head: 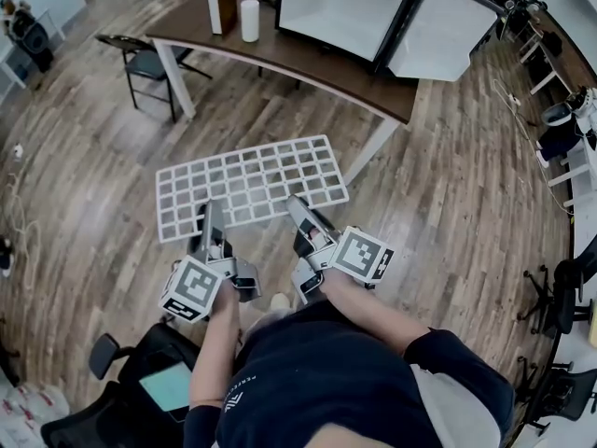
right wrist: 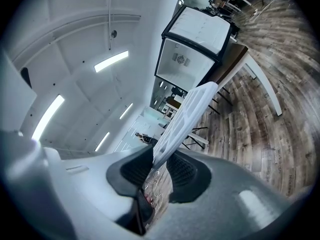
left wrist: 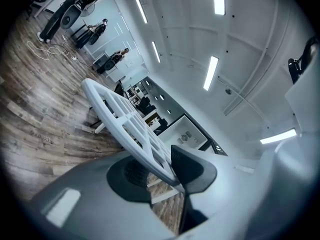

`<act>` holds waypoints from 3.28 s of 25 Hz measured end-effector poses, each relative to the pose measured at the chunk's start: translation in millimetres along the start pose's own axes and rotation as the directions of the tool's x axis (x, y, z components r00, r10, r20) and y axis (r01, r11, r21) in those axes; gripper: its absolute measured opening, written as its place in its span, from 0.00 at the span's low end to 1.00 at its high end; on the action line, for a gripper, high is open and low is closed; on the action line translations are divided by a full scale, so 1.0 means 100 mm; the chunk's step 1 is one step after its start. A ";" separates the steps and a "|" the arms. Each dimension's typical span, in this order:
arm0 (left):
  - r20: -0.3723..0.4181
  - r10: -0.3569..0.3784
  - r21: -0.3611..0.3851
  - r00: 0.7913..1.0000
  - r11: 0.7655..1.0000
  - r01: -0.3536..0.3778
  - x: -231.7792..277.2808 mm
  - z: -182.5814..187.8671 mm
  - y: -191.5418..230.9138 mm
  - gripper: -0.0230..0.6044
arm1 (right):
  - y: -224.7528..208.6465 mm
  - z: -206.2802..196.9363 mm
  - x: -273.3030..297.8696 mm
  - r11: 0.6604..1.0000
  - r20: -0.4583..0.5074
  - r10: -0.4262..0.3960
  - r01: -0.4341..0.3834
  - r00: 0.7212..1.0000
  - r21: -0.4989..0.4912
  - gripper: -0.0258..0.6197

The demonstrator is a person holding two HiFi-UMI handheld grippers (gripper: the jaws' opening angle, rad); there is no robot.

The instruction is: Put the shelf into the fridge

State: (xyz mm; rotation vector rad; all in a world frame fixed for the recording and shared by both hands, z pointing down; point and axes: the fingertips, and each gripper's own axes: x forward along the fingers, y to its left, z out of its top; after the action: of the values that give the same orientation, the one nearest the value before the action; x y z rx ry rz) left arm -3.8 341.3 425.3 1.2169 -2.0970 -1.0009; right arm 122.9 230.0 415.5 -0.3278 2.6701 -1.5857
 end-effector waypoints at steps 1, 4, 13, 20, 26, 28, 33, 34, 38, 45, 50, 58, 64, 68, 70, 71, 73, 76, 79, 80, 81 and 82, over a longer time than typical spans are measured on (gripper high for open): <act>0.000 -0.002 -0.001 1.000 1.000 0.002 0.04 0.02 0.01 0.24 | -0.01 0.01 0.04 1.000 -0.003 0.000 0.000 1.000 0.001 0.18; 0.002 -0.009 -0.008 1.000 1.000 0.009 0.17 0.01 0.02 0.25 | -0.05 0.09 0.13 1.000 -0.003 -0.002 0.002 1.000 -0.004 0.18; 0.061 0.014 0.005 0.998 1.000 -0.014 0.84 0.18 0.02 0.26 | -0.19 0.59 0.76 0.998 -0.024 0.060 -0.060 0.998 -0.003 0.18; 0.075 0.047 0.046 0.996 0.998 -0.050 1.62 0.34 -0.14 0.26 | -0.31 1.27 1.29 0.996 -0.048 0.081 -0.083 0.996 -0.037 0.18; 0.080 0.016 0.041 0.997 0.999 -0.020 2.30 0.36 -0.28 0.26 | -0.49 1.81 1.62 0.995 -0.031 0.089 -0.091 0.996 -0.038 0.18; 0.072 0.017 0.060 0.997 0.998 -0.022 2.51 0.34 -0.32 0.26 | -0.57 1.97 1.69 0.995 -0.019 0.088 -0.089 0.996 -0.035 0.18; 0.050 -0.037 0.048 0.998 0.998 0.034 3.05 0.22 -0.49 0.26 | -0.78 2.39 1.81 0.997 0.035 0.069 -0.068 0.997 -0.027 0.18; 0.047 -0.051 0.043 0.998 0.998 0.049 3.14 0.20 -0.53 0.26 | -0.81 2.46 1.82 0.998 0.041 0.065 -0.064 0.997 -0.025 0.18; 0.016 -0.064 0.070 0.998 0.996 0.063 3.40 0.16 -0.64 0.26 | -0.90 2.68 1.86 0.998 0.073 0.056 -0.055 0.996 -0.024 0.18; -0.045 -0.142 0.069 0.989 0.987 0.145 3.77 0.11 -0.81 0.26 | -0.97 2.92 1.86 1.000 0.153 0.024 -0.024 0.988 -0.004 0.18; -0.110 -0.212 0.050 0.971 0.975 0.218 4.19 0.01 -0.94 0.26 | -1.07 3.19 1.87 0.999 0.250 -0.022 0.033 0.968 -0.037 0.18; -0.255 -0.295 0.032 0.921 0.949 0.313 4.95 -0.02 -1.07 0.26 | -1.22 3.57 2.10 0.992 0.398 -0.121 0.129 0.909 0.007 0.18; -0.337 -0.351 0.023 0.874 0.925 0.380 5.43 0.06 -1.14 0.26 | -1.23 3.76 2.35 0.986 0.476 -0.159 0.159 0.865 0.041 0.18; -0.388 -0.362 0.043 0.848 0.911 0.409 5.70 0.09 -1.19 0.26 | -1.25 3.92 2.47 0.983 0.508 -0.172 0.179 0.844 0.035 0.18; -0.412 -0.367 0.045 0.834 0.906 0.420 5.80 0.06 -1.23 0.26 | -1.28 3.98 2.47 0.980 0.524 -0.189 0.195 0.831 0.044 0.18; -0.420 -0.377 0.036 0.826 0.902 0.430 5.85 0.05 -1.26 0.26 | -1.29 4.01 2.48 0.978 0.532 -0.197 0.204 0.824 0.047 0.18; -0.430 -0.410 0.000 0.804 0.891 0.454 5.93 0.01 -1.32 0.26 | -1.31 4.07 2.48 0.975 0.547 -0.207 0.215 0.811 0.050 0.18; -0.441 -0.436 -0.032 0.784 0.881 0.472 6.03 -0.02 -1.38 0.26 | -1.33 4.14 2.50 0.973 0.568 -0.219 0.224 0.793 0.062 0.18; -0.458 -0.443 -0.038 0.771 0.876 0.480 6.10 -0.05 -1.41 0.26 | -1.35 4.19 2.50 0.970 0.586 -0.229 0.235 0.777 0.068 0.18; -0.464 -0.442 -0.035 0.768 0.875 0.482 6.12 -0.05 -1.41 0.26 | -1.35 4.20 2.51 0.969 0.590 -0.231 0.237 0.773 0.068 0.18; -0.470 -0.438 -0.028 0.767 0.875 0.483 6.14 -0.05 -1.42 0.26 | -1.36 4.22 2.51 0.969 0.594 -0.232 0.239 0.771 0.069 0.18; -0.474 -0.436 -0.025 0.765 0.875 0.483 6.16 -0.06 -1.42 0.26 | -1.36 4.23 2.51 0.968 0.596 -0.235 0.241 0.768 0.070 0.18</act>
State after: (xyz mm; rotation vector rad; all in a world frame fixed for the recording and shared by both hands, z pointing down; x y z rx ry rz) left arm -215.1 -250.4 355.1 1.8752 -1.5079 -0.6935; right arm -47.8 -247.2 352.0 -1.0199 2.1919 -1.2230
